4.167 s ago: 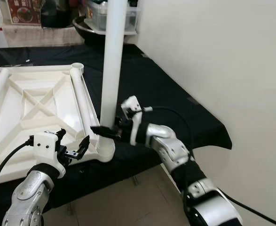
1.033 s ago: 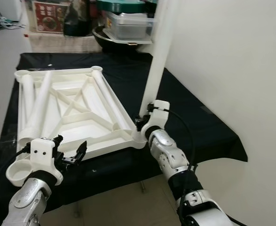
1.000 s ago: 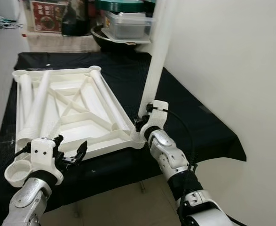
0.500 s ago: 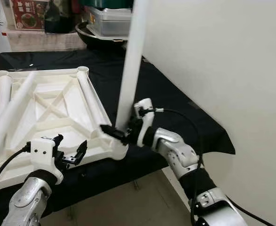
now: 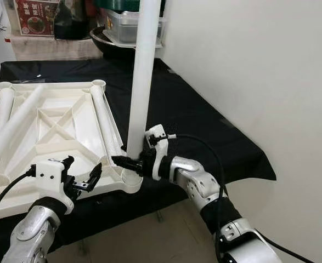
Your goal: Building children table
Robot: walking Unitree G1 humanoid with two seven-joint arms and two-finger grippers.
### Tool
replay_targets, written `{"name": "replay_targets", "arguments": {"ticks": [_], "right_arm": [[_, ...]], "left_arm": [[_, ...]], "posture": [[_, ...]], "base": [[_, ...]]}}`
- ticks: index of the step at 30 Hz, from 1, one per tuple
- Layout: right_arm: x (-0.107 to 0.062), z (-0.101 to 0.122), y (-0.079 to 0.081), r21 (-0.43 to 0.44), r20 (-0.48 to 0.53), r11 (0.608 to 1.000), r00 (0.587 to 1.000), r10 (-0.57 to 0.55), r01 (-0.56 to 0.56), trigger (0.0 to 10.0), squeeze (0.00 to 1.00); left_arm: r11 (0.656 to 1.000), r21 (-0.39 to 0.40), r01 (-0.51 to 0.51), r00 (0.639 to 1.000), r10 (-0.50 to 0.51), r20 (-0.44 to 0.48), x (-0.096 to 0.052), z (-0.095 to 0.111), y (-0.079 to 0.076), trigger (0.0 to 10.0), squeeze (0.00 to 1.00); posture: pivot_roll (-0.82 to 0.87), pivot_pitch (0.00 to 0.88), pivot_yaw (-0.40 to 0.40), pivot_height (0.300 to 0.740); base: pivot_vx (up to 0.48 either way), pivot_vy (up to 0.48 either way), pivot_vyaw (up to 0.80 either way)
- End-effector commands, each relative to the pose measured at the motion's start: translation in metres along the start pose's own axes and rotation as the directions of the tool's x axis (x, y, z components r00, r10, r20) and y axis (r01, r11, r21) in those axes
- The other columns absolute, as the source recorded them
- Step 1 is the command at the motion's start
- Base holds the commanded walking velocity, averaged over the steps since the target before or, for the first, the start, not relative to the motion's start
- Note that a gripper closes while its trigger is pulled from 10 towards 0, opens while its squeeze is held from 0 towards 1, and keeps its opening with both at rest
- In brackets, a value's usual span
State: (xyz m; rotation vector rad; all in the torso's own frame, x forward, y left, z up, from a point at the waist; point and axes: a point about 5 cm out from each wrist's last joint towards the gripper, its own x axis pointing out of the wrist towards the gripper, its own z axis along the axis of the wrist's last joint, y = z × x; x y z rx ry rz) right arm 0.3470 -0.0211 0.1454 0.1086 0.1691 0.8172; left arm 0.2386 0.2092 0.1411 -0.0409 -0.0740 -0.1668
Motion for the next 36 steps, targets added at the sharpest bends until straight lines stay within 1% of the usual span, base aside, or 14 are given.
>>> {"name": "replay_targets", "arguments": {"ticks": [1,3,8,9,11,12,18,19,23,29,30,32,33,36], "right_arm": [[-0.012,-0.015,-0.031,0.018,-0.093,0.959,0.956,-0.279,0.281,0.0,0.0],[-0.025,-0.026,-0.046,-0.008,-0.133,0.819,0.811,-0.57,0.574,0.0,0.0],[-0.028,-0.026,-0.039,-0.069,-0.113,0.794,0.786,-0.608,0.604,0.0,0.0],[-0.024,-0.026,-0.034,-0.077,-0.14,0.82,0.808,-0.572,0.567,10.0,0.0],[-0.02,-0.023,-0.031,-0.053,-0.133,0.845,0.834,-0.535,0.533,10.0,0.0],[-0.017,-0.017,-0.029,0.016,-0.104,0.871,0.867,-0.487,0.491,10.0,1.0],[-0.005,0.009,-0.005,0.116,0.027,0.983,0.988,-0.149,0.145,10.0,1.0],[-0.005,0.016,0.002,0.107,0.07,0.994,0.997,-0.019,0.012,10.0,0.0],[-0.019,0.021,0.02,-0.045,0.074,0.937,0.934,0.349,-0.346,10.0,0.0],[-0.023,0.013,0.031,-0.097,0.029,0.889,0.892,0.451,-0.447,10.0,0.0],[-0.021,0.011,0.034,-0.102,0.027,0.885,0.888,0.458,-0.454,5.1,0.0],[-0.021,0.009,0.036,-0.102,0.029,0.885,0.888,0.459,-0.454,5.1,0.0],[-0.019,0.007,0.037,-0.104,0.03,0.89,0.893,0.449,-0.444,0.0,0.0],[-0.015,0.004,0.034,-0.09,0.024,0.916,0.919,0.394,-0.39,0.0,0.0]], "left_arm": [[1.0,-0.011,0.011,1.0,-0.011,-0.005,-0.001,-0.001,-0.001,10.0,0.0],[1.0,-0.012,0.011,1.0,-0.011,-0.004,-0.001,-0.001,-0.001,10.0,0.0],[1.0,-0.012,0.014,1.0,-0.014,-0.004,-0.001,-0.001,-0.001,10.0,0.0],[1.0,-0.012,0.015,1.0,-0.015,-0.005,0.0,-0.001,-0.001,10.0,0.0],[1.0,-0.012,0.016,1.0,-0.016,-0.005,0.0,-0.001,-0.001,10.0,0.0],[1.0,-0.013,0.015,1.0,-0.016,-0.004,0.0,-0.001,-0.002,10.0,0.0],[1.0,-0.015,0.012,1.0,-0.012,-0.002,0.0,-0.001,-0.002,10.0,0.0],[1.0,-0.016,0.012,1.0,-0.012,-0.002,0.0,-0.001,-0.002,10.0,0.0],[1.0,-0.018,0.018,1.0,-0.018,-0.001,0.001,-0.001,-0.003,10.0,0.0],[1.0,-0.019,0.016,1.0,-0.016,0.0,0.002,-0.002,-0.003,10.0,0.0],[1.0,-0.019,0.014,1.0,-0.014,0.001,0.001,-0.002,-0.003,10.0,0.0],[1.0,-0.019,0.013,1.0,-0.013,0.001,0.001,-0.002,-0.004,10.0,0.0],[1.0,-0.019,0.012,1.0,-0.012,0.001,0.001,-0.002,-0.004,10.0,0.0],[1.0,-0.02,0.012,1.0,-0.012,0.0,0.0,-0.002,-0.004,10.0,0.0]], "posture": [[0.19,0.0,-0.153,0.74],[0.19,0.0,-0.15,0.74],[0.19,0.0,-0.146,0.74],[0.18,0.0,-0.145,0.74],[0.18,0.0,-0.144,0.74],[0.19,0.0,-0.15,0.74],[0.18,0.0,-0.151,0.74],[0.18,0.0,-0.15,0.74],[0.19,0.0,-0.155,0.74],[0.2,0.0,-0.165,0.74],[0.2,0.0,-0.169,0.74],[0.2,0.0,-0.169,0.74],[0.2,0.0,-0.169,0.74],[0.2,0.0,-0.168,0.74]], "base": [[0.0,0.0,0.0],[0.0,0.0,0.0],[0.0,0.0,0.0],[0.0,0.0,0.0],[0.0,0.0,0.0],[0.0,0.0,0.0],[0.0,0.0,0.0],[0.0,0.0,0.0],[0.0,0.0,0.0],[0.0,0.0,0.0],[0.0,0.0,0.0],[0.0,0.0,0.0],[0.0,0.0,0.0],[0.0,0.0,0.0]]}}
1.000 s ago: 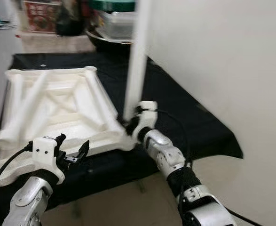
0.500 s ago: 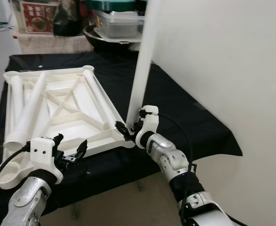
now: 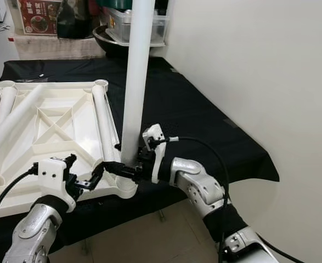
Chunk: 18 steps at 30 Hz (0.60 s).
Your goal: Building children table
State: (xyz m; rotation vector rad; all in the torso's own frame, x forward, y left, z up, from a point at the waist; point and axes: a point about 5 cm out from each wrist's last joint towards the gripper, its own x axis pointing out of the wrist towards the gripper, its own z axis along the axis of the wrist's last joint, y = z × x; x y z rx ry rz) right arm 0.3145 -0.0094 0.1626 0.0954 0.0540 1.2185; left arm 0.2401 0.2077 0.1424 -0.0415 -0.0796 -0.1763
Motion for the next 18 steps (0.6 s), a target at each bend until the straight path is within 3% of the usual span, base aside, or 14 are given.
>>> {"name": "replay_targets", "arguments": {"ticks": [1,2,3,5,6,8,9,12,16,17,18], "right_arm": [[0.001,-0.012,-0.014,0.035,-0.056,0.978,0.978,-0.203,0.205,0.0,0.0],[0.001,-0.012,-0.014,0.035,-0.056,0.978,0.978,-0.203,0.205,0.0,0.0],[-0.005,-0.019,-0.032,0.076,-0.106,0.891,0.892,-0.44,0.448,0.0,0.0],[-0.005,-0.019,-0.032,0.076,-0.106,0.891,0.892,-0.44,0.448,0.0,0.0],[-0.019,-0.028,-0.047,0.067,-0.166,0.759,0.757,-0.632,0.648,0.0,0.0],[-0.019,-0.028,-0.047,0.067,-0.166,0.759,0.757,-0.632,0.648,0.0,0.0],[-0.03,-0.032,-0.052,0.047,-0.195,0.66,0.655,-0.73,0.75,0.0,0.0],[-0.038,-0.035,-0.05,-0.025,-0.222,0.611,0.591,-0.775,0.791,0.0,0.0],[-0.038,-0.037,-0.052,-0.036,-0.258,0.6,0.573,-0.778,0.799,0.0,0.0],[-0.029,-0.036,-0.047,0.012,-0.269,0.651,0.63,-0.729,0.759,10.0,0.0],[-0.029,-0.036,-0.047,0.012,-0.269,0.651,0.63,-0.729,0.759,10.0,0.0]], "left_arm": [[1.0,-0.02,0.005,1.0,-0.005,-0.006,-0.002,-0.003,-0.003,10.0,0.0],[1.0,-0.02,0.005,1.0,-0.005,-0.006,-0.002,-0.003,-0.003,10.0,0.0],[1.0,-0.022,0.007,1.0,-0.008,-0.006,-0.002,-0.003,-0.003,10.0,0.0],[1.0,-0.022,0.007,1.0,-0.008,-0.006,-0.002,-0.003,-0.003,10.0,0.0],[1.0,-0.023,0.01,1.0,-0.01,-0.006,-0.002,-0.003,-0.004,10.0,0.0],[1.0,-0.023,0.01,1.0,-0.01,-0.006,-0.002,-0.003,-0.004,10.0,0.0],[1.0,-0.024,0.013,1.0,-0.013,-0.007,-0.002,-0.004,-0.004,10.0,0.0],[1.0,-0.025,0.019,1.0,-0.019,-0.008,-0.002,-0.004,-0.004,10.0,0.0],[1.0,-0.023,0.018,1.0,-0.018,-0.008,-0.002,-0.004,-0.004,10.0,0.0],[1.0,-0.022,0.013,1.0,-0.013,-0.007,-0.002,-0.003,-0.003,10.0,0.0],[1.0,-0.022,0.013,1.0,-0.013,-0.007,-0.002,-0.003,-0.003,10.0,0.0]], "posture": [[0.2,0.0,-0.164,0.74],[0.2,0.0,-0.164,0.74],[0.2,0.0,-0.164,0.74],[0.2,0.0,-0.164,0.74],[0.2,0.0,-0.164,0.74],[0.2,0.0,-0.164,0.74],[0.19,0.0,-0.158,0.74],[0.19,0.0,-0.157,0.74],[0.19,0.0,-0.162,0.74],[0.19,0.0,-0.164,0.74],[0.19,0.0,-0.164,0.74]], "base": [[0.0,0.0,0.0],[0.0,0.0,0.0],[0.0,0.0,0.0],[0.0,0.0,0.0],[0.0,0.0,0.0],[0.0,0.0,0.0],[0.0,0.0,0.0],[0.0,0.0,0.0],[0.0,0.0,0.0],[0.0,0.0,0.0],[0.0,0.0,0.0]]}}
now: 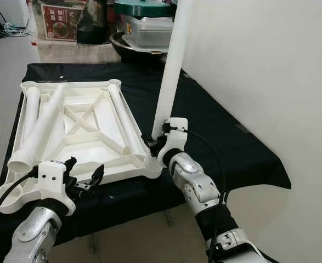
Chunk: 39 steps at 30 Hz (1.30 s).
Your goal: Building children table
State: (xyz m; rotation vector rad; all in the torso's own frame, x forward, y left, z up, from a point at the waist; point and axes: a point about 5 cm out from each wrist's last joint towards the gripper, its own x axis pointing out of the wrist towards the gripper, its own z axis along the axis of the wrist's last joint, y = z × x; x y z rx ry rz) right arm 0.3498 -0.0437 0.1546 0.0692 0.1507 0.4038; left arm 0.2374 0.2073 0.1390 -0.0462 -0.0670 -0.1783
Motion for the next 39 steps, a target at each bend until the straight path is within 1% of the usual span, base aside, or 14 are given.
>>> {"name": "replay_targets", "arguments": {"ticks": [1,2,5,9,10,18,19,24,31,32,36,37,38,39], "right_arm": [[-0.002,-0.033,-0.008,-0.005,-0.206,0.999,0.978,-0.045,0.045,10.0,0.0],[-0.001,-0.031,0.0,0.032,-0.203,0.999,0.979,0.012,-0.005,10.0,0.0],[0.0,-0.006,0.021,0.105,-0.062,0.952,0.954,0.294,-0.287,10.0,1.0],[-0.007,0.015,0.03,0.081,0.03,0.844,0.848,0.529,-0.53,10.0,1.0],[-0.011,0.02,0.03,0.012,0.038,0.795,0.795,0.606,-0.606,10.0,0.0],[-0.018,0.02,0.03,-0.104,0.011,0.669,0.671,0.741,-0.736,10.0,0.0],[-0.014,0.016,0.031,-0.091,0.018,0.693,0.694,0.719,-0.715,0.0,0.0],[0.012,-0.001,0.004,0.034,-0.008,0.993,0.993,0.117,-0.116,0.0,0.0],[-0.009,-0.021,-0.025,0.013,-0.074,0.959,0.956,-0.282,0.284,0.0,0.0],[-0.007,-0.02,-0.019,0.024,-0.075,0.975,0.973,-0.219,0.222,10.0,0.0],[-0.002,-0.011,-0.004,0.051,-0.018,0.995,0.996,-0.088,0.089,10.0,0.0],[-0.001,-0.005,0.003,0.054,0.029,0.998,0.999,0.018,-0.019,10.0,0.13],[-0.002,0.0,0.008,0.067,0.069,0.992,0.993,0.101,-0.105,10.0,1.0],[-0.002,0.005,0.012,0.064,0.105,0.981,0.979,0.174,-0.181,10.0,1.0]], "left_arm": [[1.0,-0.016,0.012,1.0,-0.012,0.005,0.001,0.0,-0.003,10.0,0.0],[1.0,-0.015,0.01,1.0,-0.009,0.006,0.001,0.0,-0.002,10.0,0.0],[1.0,-0.014,0.006,1.0,-0.006,0.006,0.001,0.0,-0.002,10.0,0.0],[1.0,-0.014,0.007,1.0,-0.007,0.005,0.001,0.0,-0.001,10.0,0.0],[1.0,-0.014,0.009,1.0,-0.009,0.005,0.001,0.0,-0.001,10.0,0.0],[1.0,-0.013,0.012,1.0,-0.012,0.003,0.001,0.0,-0.001,10.0,0.0],[1.0,-0.013,0.01,1.0,-0.01,0.004,0.001,0.0,-0.001,10.0,0.0],[1.0,-0.011,0.003,1.0,-0.003,0.003,-0.001,0.0,0.0,10.0,0.0],[1.0,-0.012,0.01,1.0,-0.01,0.001,-0.002,0.0,0.0,10.0,0.0],[1.0,-0.012,0.012,1.0,-0.012,0.0,-0.001,0.0,0.0,10.0,0.0],[1.0,-0.012,0.014,1.0,-0.014,-0.002,-0.001,0.0,0.0,10.0,0.0],[1.0,-0.012,0.016,1.0,-0.016,-0.002,0.0,0.0,0.0,10.0,0.0],[1.0,-0.012,0.017,1.0,-0.017,-0.002,0.0,0.0,0.0,10.0,0.0],[1.0,-0.012,0.017,1.0,-0.017,-0.002,0.0,0.0,0.0,10.0,0.0]], "posture": [[0.19,0.0,-0.164,0.74],[0.2,0.0,-0.166,0.74],[0.2,0.0,-0.163,0.74],[0.19,0.0,-0.159,0.74],[0.19,0.0,-0.158,0.74],[0.2,0.0,-0.161,0.74],[0.2,0.0,-0.166,0.74],[0.21,0.0,-0.163,0.74],[0.2,0.0,-0.152,0.74],[0.19,0.0,-0.146,0.74],[0.19,0.0,-0.144,0.74],[0.19,0.0,-0.146,0.74],[0.19,0.0,-0.146,0.74],[0.19,0.0,-0.148,0.74]], "base": [[0.0,0.0,0.0],[0.0,0.0,0.0],[0.0,0.0,0.0],[0.0,0.0,0.0],[0.0,0.0,0.0],[0.0,0.0,0.0],[0.0,0.0,0.0],[0.0,0.0,0.0],[0.0,0.0,0.0],[0.0,0.0,0.0],[0.0,0.0,0.0],[0.0,0.0,0.0],[0.0,0.0,0.0],[0.0,0.0,0.0]]}}
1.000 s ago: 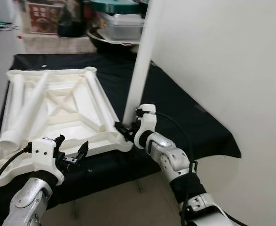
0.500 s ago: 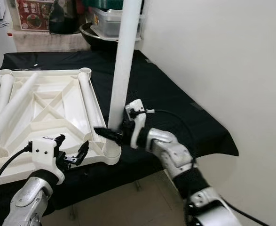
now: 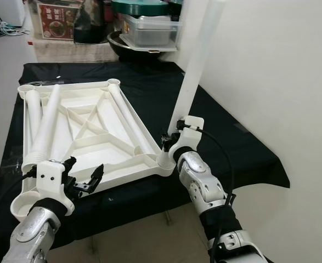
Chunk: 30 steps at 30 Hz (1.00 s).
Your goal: Building children table
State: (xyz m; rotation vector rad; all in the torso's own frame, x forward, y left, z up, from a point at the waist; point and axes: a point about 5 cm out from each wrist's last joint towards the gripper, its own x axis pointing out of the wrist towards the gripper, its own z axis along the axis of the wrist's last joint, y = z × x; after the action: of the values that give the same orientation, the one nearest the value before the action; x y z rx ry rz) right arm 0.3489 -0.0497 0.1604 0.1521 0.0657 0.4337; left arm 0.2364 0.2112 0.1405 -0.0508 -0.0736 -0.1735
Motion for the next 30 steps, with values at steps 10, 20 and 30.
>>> {"name": "replay_targets", "arguments": {"ticks": [10,20,30], "right_arm": [[-0.027,0.017,0.04,-0.053,-0.008,0.719,0.72,0.694,-0.693,10.0,0.0],[-0.034,-0.007,0.041,-0.064,-0.093,0.586,0.589,0.803,-0.808,4.1,0.0],[-0.005,-0.035,-0.053,-0.158,-0.193,0.954,0.939,-0.284,0.256,0.0,0.0]], "left_arm": [[1.0,-0.008,0.018,1.0,-0.018,-0.009,0.002,-0.002,-0.002,10.0,0.0],[1.0,-0.009,0.023,1.0,-0.023,-0.011,0.002,-0.002,-0.002,10.0,0.0],[1.0,-0.007,0.023,1.0,-0.023,-0.014,0.001,-0.002,-0.001,10.0,0.0]], "posture": [[0.19,0.0,-0.141,0.74],[0.2,0.0,-0.152,0.74],[0.2,0.0,-0.143,0.74]], "base": [[0.0,0.0,0.0],[0.0,0.0,0.0],[0.0,0.0,0.0]]}}
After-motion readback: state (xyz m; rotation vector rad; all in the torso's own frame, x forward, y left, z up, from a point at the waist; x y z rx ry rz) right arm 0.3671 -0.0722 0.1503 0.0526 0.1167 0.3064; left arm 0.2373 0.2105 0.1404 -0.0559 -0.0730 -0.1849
